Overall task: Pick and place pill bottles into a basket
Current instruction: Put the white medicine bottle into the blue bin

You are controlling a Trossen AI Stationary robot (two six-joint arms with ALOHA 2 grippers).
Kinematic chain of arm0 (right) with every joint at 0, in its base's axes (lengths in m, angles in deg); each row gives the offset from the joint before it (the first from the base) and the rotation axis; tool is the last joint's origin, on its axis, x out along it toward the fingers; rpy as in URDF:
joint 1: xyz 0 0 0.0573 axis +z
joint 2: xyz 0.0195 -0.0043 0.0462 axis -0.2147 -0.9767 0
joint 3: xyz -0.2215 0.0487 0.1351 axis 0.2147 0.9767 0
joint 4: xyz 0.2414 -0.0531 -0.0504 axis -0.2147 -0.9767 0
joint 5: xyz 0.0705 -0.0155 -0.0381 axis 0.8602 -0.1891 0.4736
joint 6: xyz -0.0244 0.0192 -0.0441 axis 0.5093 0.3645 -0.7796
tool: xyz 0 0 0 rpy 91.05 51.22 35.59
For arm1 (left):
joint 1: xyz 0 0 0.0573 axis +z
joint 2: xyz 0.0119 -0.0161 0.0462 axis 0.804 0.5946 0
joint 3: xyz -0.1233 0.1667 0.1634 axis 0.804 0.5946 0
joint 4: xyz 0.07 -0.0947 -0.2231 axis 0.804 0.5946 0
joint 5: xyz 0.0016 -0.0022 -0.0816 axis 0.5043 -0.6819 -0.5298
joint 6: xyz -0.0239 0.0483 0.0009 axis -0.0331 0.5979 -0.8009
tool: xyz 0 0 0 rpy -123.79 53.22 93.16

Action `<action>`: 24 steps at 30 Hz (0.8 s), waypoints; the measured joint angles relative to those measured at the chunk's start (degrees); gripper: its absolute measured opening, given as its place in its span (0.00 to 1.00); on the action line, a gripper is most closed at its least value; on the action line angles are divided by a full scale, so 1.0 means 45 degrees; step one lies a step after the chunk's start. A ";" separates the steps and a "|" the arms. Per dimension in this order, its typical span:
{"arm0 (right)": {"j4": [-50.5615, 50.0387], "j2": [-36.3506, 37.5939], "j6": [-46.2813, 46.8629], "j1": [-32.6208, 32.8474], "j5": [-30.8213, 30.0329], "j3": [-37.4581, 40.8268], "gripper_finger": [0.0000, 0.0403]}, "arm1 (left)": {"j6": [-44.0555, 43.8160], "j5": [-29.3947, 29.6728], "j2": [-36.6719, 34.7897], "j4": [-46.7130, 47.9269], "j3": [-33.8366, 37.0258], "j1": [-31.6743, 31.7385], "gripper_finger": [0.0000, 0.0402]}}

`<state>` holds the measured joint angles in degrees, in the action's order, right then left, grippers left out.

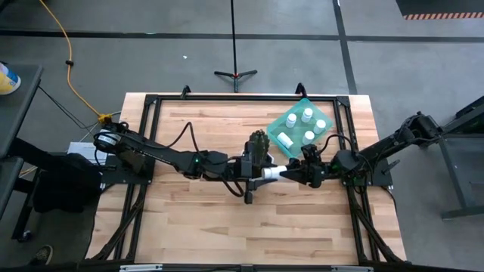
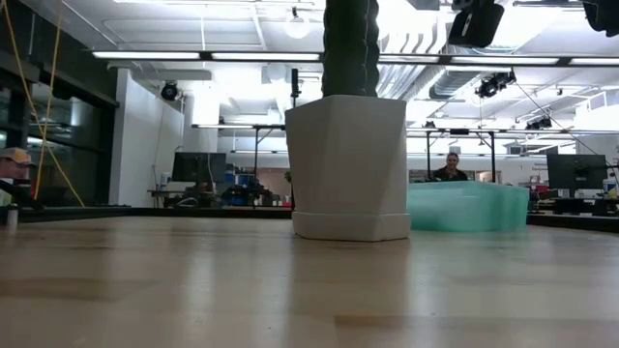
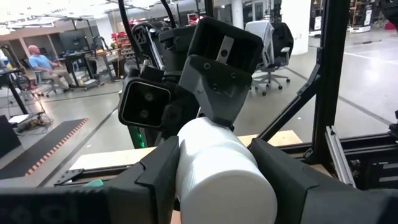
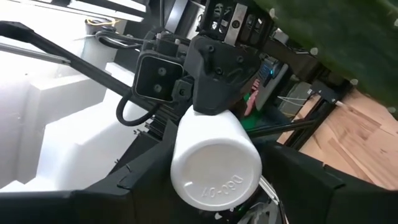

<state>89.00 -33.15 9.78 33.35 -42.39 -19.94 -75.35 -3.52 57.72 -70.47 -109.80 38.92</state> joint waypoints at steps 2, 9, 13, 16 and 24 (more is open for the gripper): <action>0.0005 0.0004 0.0000 0.0000 0.0000 0.0000 0.59 | 0.0023 0.0054 0.0000 -0.0002 0.0000 0.0000 0.53; 0.0037 0.0004 0.0005 0.0000 0.0019 -0.0005 0.43 | 0.0034 0.0083 -0.0005 0.0024 0.0000 0.0000 0.53; 0.0023 0.0004 0.0010 0.0000 -0.0006 -0.0005 0.41 | 0.0034 0.0083 0.0000 0.0024 0.0000 0.0000 0.54; 0.0023 0.0004 0.0010 0.0000 -0.0097 -0.0005 0.41 | 0.0034 0.0084 0.0000 0.0025 0.0000 0.0000 0.59; 0.0168 0.0277 -0.0383 0.0029 -0.0429 -0.0005 0.41 | 0.0046 0.0136 -0.0358 0.0027 0.0000 -0.0006 0.69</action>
<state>89.76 -31.90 8.06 33.48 -44.32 -19.97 -75.15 -2.91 56.10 -70.35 -109.80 38.90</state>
